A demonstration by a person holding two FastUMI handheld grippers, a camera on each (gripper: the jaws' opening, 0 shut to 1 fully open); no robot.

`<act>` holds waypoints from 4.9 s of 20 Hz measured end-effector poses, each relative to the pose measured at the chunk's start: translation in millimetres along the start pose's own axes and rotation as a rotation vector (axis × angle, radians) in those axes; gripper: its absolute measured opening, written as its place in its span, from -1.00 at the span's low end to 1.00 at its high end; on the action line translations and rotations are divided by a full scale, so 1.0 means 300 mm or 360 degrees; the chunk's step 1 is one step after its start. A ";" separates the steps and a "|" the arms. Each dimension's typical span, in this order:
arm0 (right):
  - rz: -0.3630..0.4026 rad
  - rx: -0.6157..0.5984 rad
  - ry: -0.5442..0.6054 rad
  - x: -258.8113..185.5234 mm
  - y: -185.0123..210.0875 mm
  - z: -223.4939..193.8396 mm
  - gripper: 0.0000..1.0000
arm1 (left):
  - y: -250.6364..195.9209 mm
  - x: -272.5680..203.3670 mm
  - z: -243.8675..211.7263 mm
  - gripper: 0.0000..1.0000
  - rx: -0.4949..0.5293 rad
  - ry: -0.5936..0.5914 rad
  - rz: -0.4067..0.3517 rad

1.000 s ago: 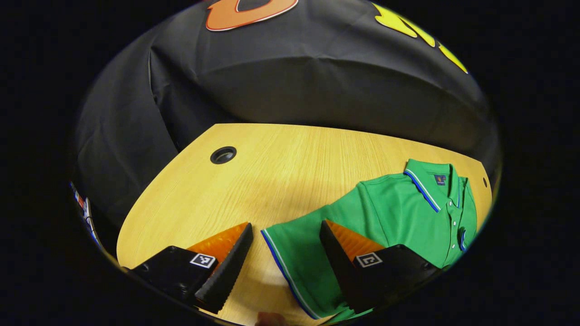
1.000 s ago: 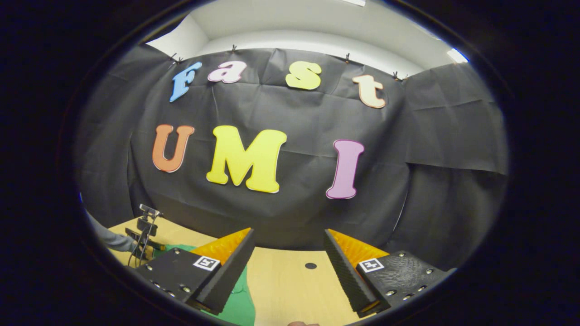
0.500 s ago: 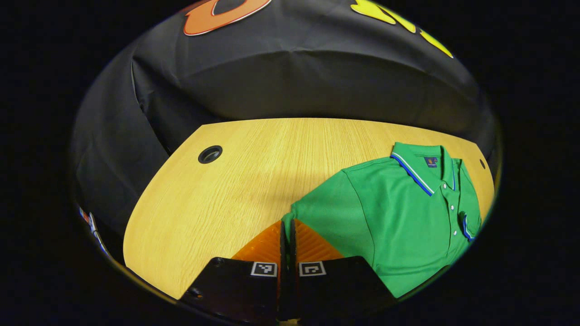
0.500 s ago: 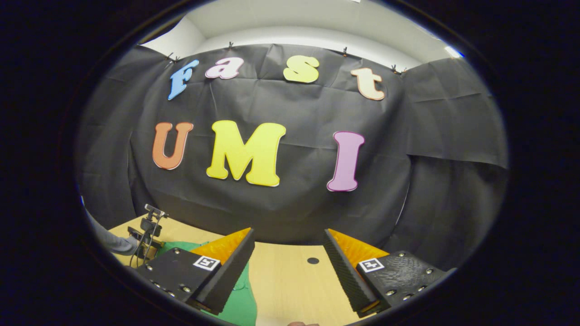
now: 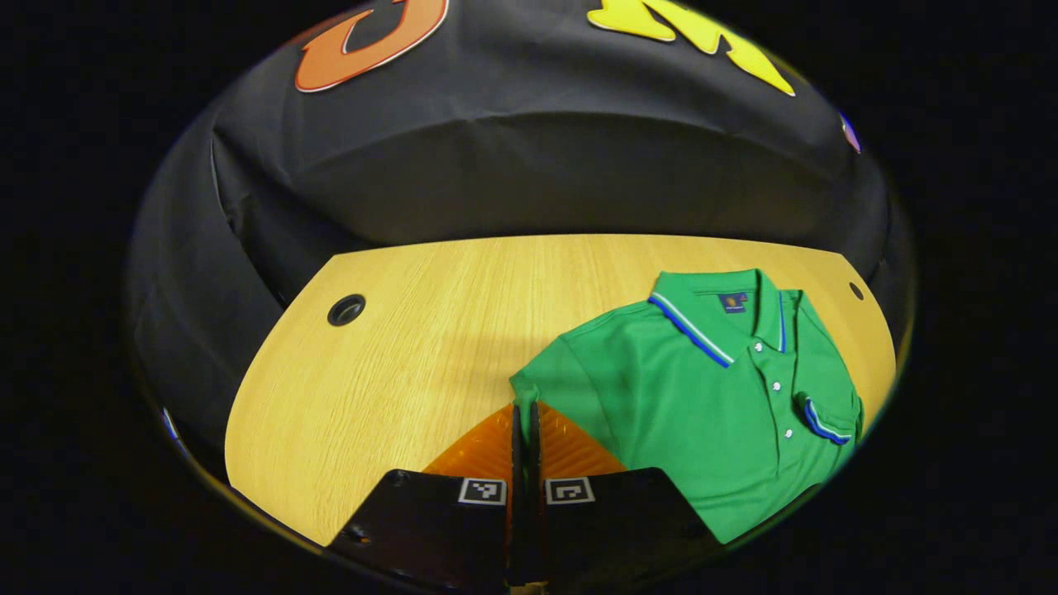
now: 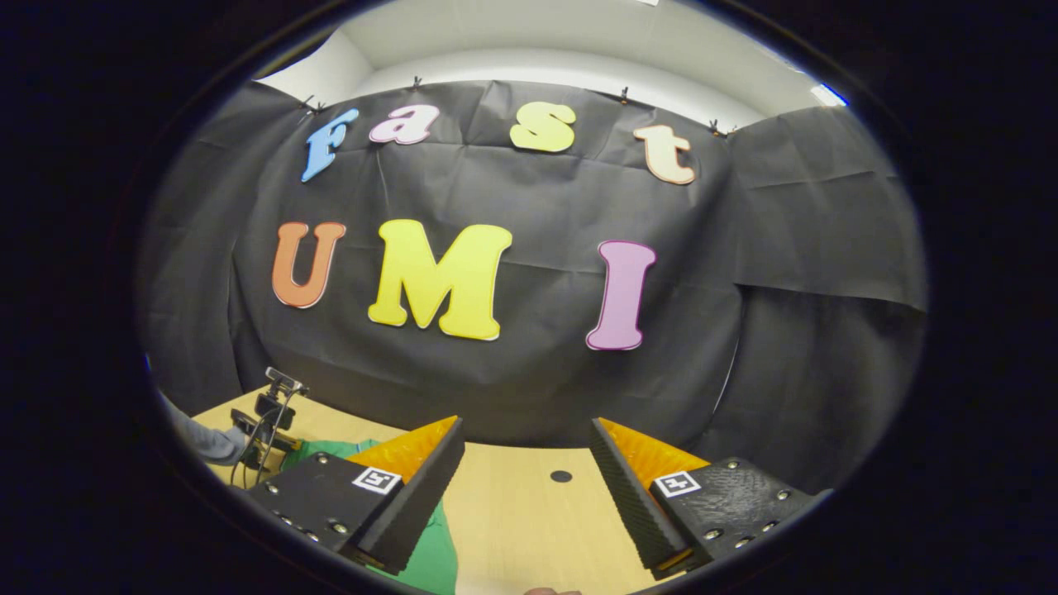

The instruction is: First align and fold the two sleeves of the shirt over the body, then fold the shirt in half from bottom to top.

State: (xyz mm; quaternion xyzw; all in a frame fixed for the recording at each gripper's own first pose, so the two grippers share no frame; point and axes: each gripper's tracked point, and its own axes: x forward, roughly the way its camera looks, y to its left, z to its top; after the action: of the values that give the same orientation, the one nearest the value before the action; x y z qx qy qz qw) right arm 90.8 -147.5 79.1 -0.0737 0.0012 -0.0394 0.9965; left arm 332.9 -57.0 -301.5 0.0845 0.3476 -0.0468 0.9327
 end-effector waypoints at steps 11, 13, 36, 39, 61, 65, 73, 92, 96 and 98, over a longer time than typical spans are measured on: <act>-0.0019 0.0011 0.0010 -0.021 -0.024 -0.013 0.90 | -0.332 -0.111 0.130 -0.93 0.0117 -0.0143 -0.0254; -0.0034 0.0011 0.0007 -0.032 -0.040 -0.015 0.94 | -0.377 -0.115 0.129 -0.94 0.0124 -0.0145 -0.0279; -0.0060 0.0085 -0.0020 -0.129 -0.041 -0.034 0.91 | -0.394 -0.331 0.222 1.00 0.0130 -0.0408 -0.0306; -0.0044 0.0066 -0.0061 -0.194 -0.008 -0.006 0.94 | -0.356 -0.542 0.292 1.00 0.0079 -0.0585 -0.0337; 0.0158 0.0166 0.0206 -0.541 0.259 -0.375 0.90 | -0.020 -1.414 -0.201 1.00 -0.0053 -0.0793 -0.0248; 0.0213 0.0165 0.0408 -0.573 0.335 -0.596 0.92 | 0.017 -1.337 -0.431 1.00 0.0017 -0.0570 -0.0198; 0.0266 0.0050 0.0964 -0.691 0.408 -1.115 0.91 | 0.034 -1.157 -0.823 1.00 0.0040 -0.0115 -0.0166; 0.0273 0.0076 0.1328 -0.716 0.428 -1.366 0.97 | -0.016 -1.024 -0.982 1.00 -0.0040 0.0079 -0.0190; 0.0288 0.0191 0.1368 -0.712 0.500 -1.349 -0.26 | -0.053 -1.029 -0.984 0.44 -0.0004 0.0147 -0.0187; 0.0311 0.0163 0.1380 -0.698 0.507 -1.351 -0.87 | -0.055 -1.029 -0.975 -0.68 -0.0055 0.0153 -0.0179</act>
State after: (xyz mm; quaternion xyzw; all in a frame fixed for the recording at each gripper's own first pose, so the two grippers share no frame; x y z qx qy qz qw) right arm -109.3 -40.5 -344.9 -0.0004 0.4238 0.0276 0.9053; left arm -89.5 -8.7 -318.6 0.0509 0.3970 -0.0890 0.9121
